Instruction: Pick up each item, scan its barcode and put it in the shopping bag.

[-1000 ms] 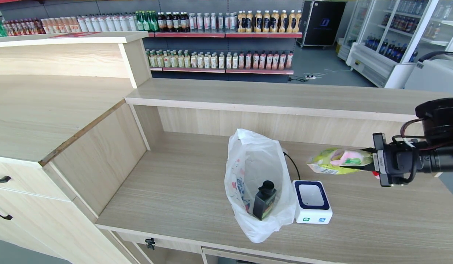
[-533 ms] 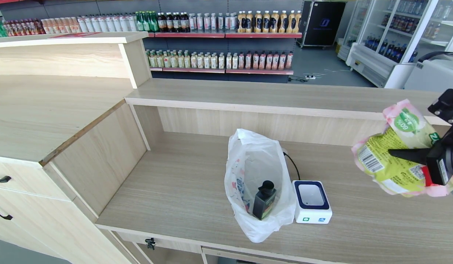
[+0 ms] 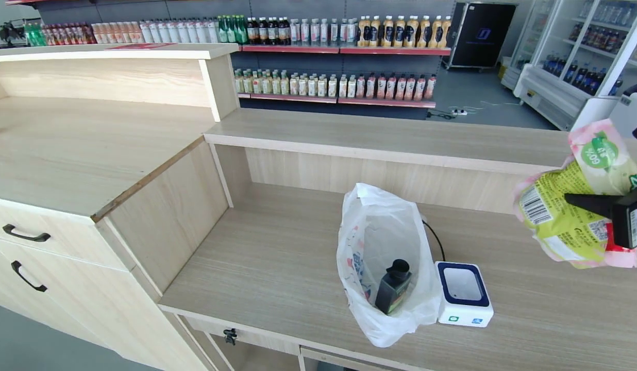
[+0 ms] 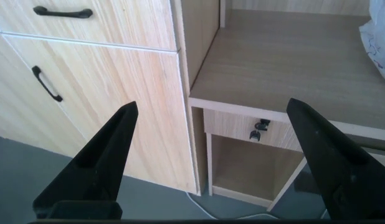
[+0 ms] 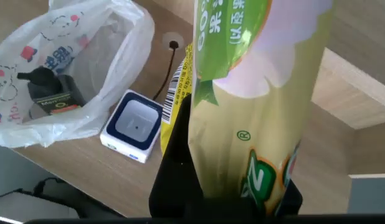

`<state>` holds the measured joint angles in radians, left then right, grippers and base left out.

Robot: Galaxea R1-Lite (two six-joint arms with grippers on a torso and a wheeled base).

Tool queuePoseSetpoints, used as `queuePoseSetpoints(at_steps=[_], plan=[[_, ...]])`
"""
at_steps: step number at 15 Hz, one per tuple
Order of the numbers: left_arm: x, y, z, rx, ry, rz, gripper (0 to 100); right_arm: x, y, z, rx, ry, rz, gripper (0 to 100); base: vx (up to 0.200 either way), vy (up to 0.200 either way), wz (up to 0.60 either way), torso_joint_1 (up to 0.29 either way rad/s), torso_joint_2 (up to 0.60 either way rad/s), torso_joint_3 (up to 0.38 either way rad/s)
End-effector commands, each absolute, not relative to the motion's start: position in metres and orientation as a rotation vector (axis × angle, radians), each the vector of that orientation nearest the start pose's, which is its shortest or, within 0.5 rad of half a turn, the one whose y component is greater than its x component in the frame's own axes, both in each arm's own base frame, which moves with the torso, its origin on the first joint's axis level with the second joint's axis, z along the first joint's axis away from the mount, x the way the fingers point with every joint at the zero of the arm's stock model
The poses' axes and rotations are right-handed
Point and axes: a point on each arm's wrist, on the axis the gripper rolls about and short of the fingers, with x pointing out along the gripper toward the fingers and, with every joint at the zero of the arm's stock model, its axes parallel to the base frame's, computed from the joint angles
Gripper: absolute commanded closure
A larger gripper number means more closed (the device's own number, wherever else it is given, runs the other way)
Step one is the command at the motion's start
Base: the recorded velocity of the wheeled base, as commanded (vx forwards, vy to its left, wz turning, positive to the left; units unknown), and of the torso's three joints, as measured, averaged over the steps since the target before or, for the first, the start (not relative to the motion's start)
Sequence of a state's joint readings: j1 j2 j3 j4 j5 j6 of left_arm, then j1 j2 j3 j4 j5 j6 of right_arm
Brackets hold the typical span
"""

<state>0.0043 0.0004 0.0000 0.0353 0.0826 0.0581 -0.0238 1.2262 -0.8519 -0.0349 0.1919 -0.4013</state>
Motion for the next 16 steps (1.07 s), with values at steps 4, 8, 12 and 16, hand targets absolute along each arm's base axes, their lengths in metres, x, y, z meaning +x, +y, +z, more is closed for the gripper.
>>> queuePoseSetpoints(at_steps=[4, 8, 12, 16], plan=[[-0.023, 0.002, 0.072, 0.06, 0.038, 0.086, 0, 0.234, 0.001, 0.223, -0.247, 0.433, 0.246, 100, 0.0, 0.0, 0.0, 0.0, 0.0, 0.0], [-0.023, 0.002, 0.072, 0.06, 0.038, 0.086, 0, 0.272, 0.003, 0.2, -0.194, 0.453, 0.244, 100, 0.0, 0.0, 0.0, 0.0, 0.0, 0.0], [-0.023, 0.002, 0.072, 0.06, 0.038, 0.086, 0, 0.298, 0.022, 0.186, -0.173, 0.428, 0.297, 100, 0.0, 0.0, 0.0, 0.0, 0.0, 0.0], [-0.023, 0.002, 0.072, 0.06, 0.038, 0.086, 0, 0.303, 0.039, 0.179, -0.177, 0.443, 0.348, 100, 0.0, 0.0, 0.0, 0.0, 0.0, 0.0]])
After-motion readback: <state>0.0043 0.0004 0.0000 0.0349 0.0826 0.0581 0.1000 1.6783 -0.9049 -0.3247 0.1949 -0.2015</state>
